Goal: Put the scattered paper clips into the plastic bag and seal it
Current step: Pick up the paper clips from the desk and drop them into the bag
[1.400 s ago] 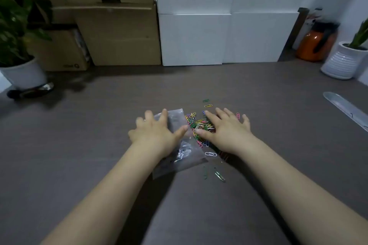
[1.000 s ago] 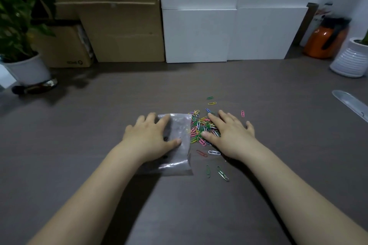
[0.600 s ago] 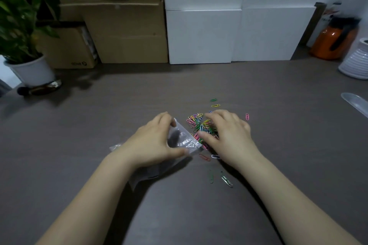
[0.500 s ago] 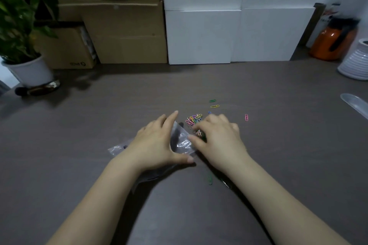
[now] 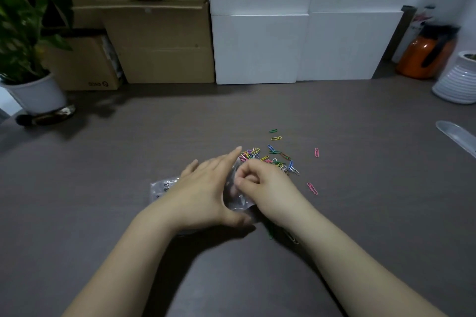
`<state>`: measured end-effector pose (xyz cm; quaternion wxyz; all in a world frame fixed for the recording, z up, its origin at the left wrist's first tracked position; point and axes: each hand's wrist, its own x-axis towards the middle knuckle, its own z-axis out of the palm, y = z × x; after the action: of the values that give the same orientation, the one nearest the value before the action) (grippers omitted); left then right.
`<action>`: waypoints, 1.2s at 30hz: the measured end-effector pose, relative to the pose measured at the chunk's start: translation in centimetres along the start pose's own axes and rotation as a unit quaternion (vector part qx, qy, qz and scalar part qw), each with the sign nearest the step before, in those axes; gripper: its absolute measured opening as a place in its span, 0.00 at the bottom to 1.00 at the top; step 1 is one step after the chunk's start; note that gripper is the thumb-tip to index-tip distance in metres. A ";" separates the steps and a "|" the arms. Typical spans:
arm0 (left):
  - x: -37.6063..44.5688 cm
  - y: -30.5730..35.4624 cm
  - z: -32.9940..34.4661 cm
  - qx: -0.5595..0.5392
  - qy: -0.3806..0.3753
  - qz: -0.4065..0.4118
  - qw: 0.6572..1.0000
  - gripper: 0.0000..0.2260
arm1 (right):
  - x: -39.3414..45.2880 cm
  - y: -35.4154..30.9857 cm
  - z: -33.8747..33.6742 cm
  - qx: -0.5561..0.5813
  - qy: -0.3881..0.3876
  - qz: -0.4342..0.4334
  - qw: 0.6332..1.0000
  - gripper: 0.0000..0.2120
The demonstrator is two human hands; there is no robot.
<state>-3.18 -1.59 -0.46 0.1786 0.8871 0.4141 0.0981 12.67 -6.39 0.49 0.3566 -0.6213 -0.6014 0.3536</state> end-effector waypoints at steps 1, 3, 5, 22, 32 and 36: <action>-0.1 0.1 0.0 -0.006 0.004 -0.001 1.000 0.57 | -0.1 -0.1 0.0 0.049 -0.023 0.004 0.999 0.08; -0.3 0.0 -0.1 -0.013 0.021 -0.003 1.000 0.55 | -0.3 -0.2 0.1 0.161 -0.068 0.008 0.985 0.08; -0.5 -0.4 -0.3 -0.014 0.045 -0.001 0.999 0.50 | -0.6 -0.3 0.3 0.238 -0.119 -0.001 0.964 0.08; -1.2 -1.6 1.4 -0.110 0.091 -0.022 0.990 0.40 | 1.8 4.9 -5.0 -0.303 0.129 0.045 0.943 0.11; -0.9 -1.4 1.5 -0.094 0.089 -0.013 0.991 0.40 | 1.1 4.0 -5.6 -0.244 0.193 0.000 0.950 0.03; -0.9 -1.2 1.5 -0.097 0.091 -0.009 0.991 0.39 | 0.9 3.4 -5.9 -0.175 0.216 -0.023 0.960 0.04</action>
<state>-4.09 -1.88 -2.29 0.2264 0.8494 0.4248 0.2164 19.49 -5.68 0.45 0.3719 -0.7215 -0.5767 0.0919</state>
